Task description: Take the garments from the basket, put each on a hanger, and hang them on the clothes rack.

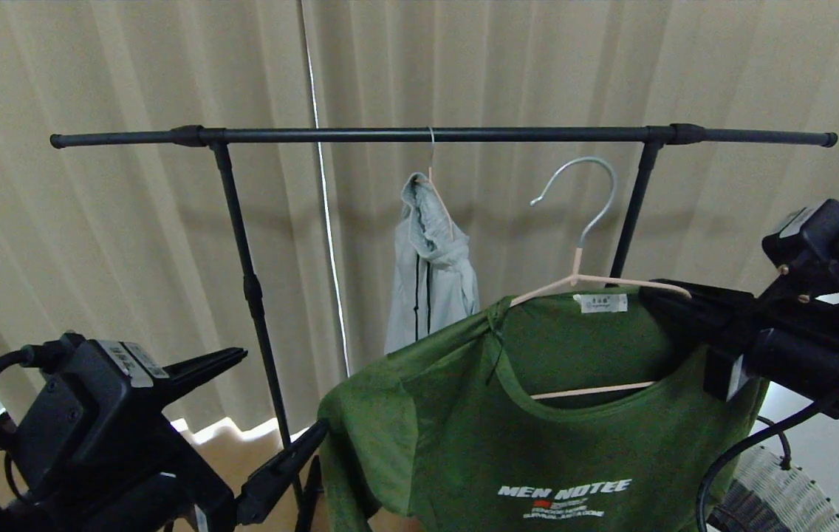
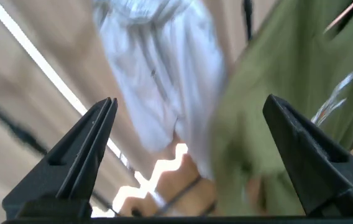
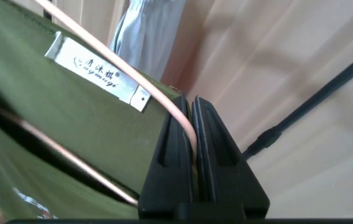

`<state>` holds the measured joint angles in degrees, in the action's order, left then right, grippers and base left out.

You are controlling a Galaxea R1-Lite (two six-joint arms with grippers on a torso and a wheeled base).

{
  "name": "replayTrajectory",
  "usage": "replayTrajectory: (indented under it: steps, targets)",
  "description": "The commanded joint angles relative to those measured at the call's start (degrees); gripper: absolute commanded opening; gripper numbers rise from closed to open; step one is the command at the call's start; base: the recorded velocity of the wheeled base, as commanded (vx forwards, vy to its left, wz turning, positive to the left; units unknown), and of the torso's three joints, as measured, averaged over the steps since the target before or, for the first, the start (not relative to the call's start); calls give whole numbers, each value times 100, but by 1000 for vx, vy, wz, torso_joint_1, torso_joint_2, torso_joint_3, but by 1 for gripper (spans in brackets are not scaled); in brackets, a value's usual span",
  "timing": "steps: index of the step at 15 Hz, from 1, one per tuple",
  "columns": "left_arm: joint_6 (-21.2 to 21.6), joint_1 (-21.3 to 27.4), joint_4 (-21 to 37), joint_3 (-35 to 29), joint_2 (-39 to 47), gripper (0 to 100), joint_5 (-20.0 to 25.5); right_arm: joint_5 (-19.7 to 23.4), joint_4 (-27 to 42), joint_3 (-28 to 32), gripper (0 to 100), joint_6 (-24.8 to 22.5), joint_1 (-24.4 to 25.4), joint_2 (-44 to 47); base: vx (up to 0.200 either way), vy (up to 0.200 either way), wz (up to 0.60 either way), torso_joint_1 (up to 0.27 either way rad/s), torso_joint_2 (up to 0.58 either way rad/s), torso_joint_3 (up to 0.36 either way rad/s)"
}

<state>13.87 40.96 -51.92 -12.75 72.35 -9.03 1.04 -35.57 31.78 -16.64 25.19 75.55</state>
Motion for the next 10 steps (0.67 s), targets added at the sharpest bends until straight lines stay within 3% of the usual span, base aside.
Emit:
replayTrajectory:
  steps: [1,4,10]
  targets:
    - [-7,-18,-2,124,16,100,24,11,-2,30,0,20,-5,-128,0,0,0,0,0,0]
    - [-7,-18,-2,185,174,100,490,37,-99,56,0,56,-5,-242,0,0,0,0,0,0]
    - [37,-211,-29,203,596,100,481,55,-275,47,0,47,83,-339,0,0,0,0,0,0]
